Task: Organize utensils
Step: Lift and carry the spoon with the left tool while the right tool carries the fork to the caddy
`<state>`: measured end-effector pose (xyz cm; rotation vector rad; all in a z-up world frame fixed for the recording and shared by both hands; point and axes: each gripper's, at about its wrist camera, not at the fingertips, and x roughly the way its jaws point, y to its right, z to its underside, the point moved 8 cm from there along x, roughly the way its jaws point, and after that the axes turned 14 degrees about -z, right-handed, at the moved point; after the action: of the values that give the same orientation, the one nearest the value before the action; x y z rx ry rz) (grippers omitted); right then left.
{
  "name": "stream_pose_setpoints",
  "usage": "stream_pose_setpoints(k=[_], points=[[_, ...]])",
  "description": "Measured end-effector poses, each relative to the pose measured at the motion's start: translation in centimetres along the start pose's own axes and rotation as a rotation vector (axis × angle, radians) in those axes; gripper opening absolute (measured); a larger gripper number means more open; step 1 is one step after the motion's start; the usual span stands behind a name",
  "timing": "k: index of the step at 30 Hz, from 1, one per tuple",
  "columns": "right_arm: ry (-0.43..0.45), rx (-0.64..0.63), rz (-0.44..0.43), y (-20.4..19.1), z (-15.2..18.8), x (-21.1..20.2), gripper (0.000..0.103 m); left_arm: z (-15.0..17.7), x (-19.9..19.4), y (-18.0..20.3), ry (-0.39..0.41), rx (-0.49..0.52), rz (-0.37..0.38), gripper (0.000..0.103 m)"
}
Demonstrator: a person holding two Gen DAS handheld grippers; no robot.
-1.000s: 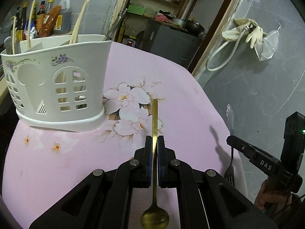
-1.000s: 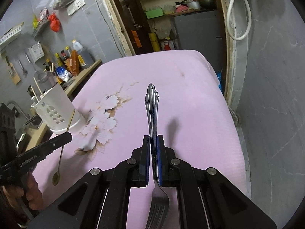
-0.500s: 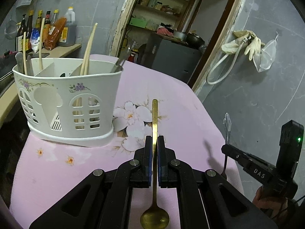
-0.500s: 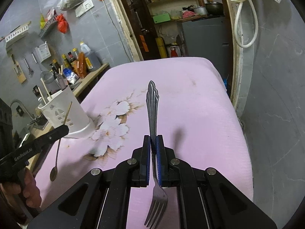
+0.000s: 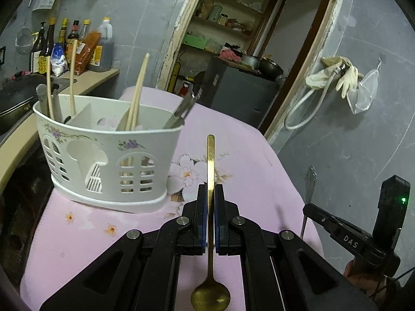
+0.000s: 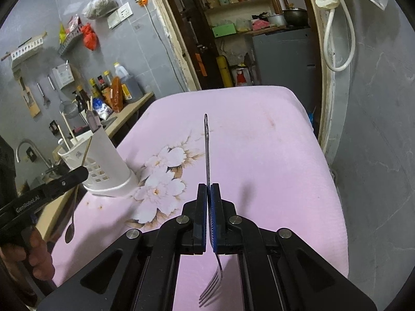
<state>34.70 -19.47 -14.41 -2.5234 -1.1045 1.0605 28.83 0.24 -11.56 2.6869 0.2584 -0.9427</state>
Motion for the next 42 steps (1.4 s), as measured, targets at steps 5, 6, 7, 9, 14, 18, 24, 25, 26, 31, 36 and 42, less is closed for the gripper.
stream_pose_setpoints(k=[5,6,7,9,14,18,24,25,26,31,36,42], points=[[0.042,-0.033,-0.019,-1.3,-1.3,-0.9,0.000,-1.6,-1.2,-0.8,0.055,-0.034,-0.014,0.002],[0.055,-0.043,-0.021,-1.6,-1.7,-1.0,0.000,-2.0,-1.5,-1.0,0.068,-0.041,-0.018,0.002],[0.067,-0.051,-0.023,-1.9,-2.0,-1.2,0.000,-2.3,-1.6,-1.2,0.075,-0.045,-0.021,0.002],[0.090,-0.064,-0.028,-2.4,-2.8,-1.3,0.000,-3.0,-1.9,-1.7,0.091,-0.059,-0.026,0.002],[0.126,-0.099,-0.035,-3.6,-4.8,-1.2,0.000,-4.4,-2.4,-2.9,0.112,-0.083,-0.035,0.002],[0.143,-0.118,-0.045,-4.6,-6.4,-1.0,0.000,-5.8,-3.0,-4.2,0.135,-0.105,-0.041,0.002],[0.167,-0.145,-0.086,-7.3,-8.9,-0.9,0.000,-8.9,-4.5,-6.7,0.200,-0.127,-0.067,0.002],[0.171,-0.150,-0.095,-7.9,-9.3,-0.9,0.000,-9.6,-4.7,-7.2,0.210,-0.130,-0.071,0.002],[0.176,-0.155,-0.102,-8.4,-9.7,-0.9,0.000,-10.2,-4.9,-7.7,0.223,-0.135,-0.072,0.002],[0.208,-0.189,-0.140,-11.6,-11.7,-1.2,0.000,-13.6,-5.5,-11.0,0.278,-0.183,-0.065,0.002],[0.248,-0.206,-0.177,-14.7,-13.7,-0.8,0.000,-16.5,-5.7,-14.2,0.326,-0.240,-0.044,0.002],[0.283,-0.217,-0.210,-17.6,-15.1,0.8,0.000,-18.3,-4.6,-17.5,0.343,-0.271,-0.023,0.002]])
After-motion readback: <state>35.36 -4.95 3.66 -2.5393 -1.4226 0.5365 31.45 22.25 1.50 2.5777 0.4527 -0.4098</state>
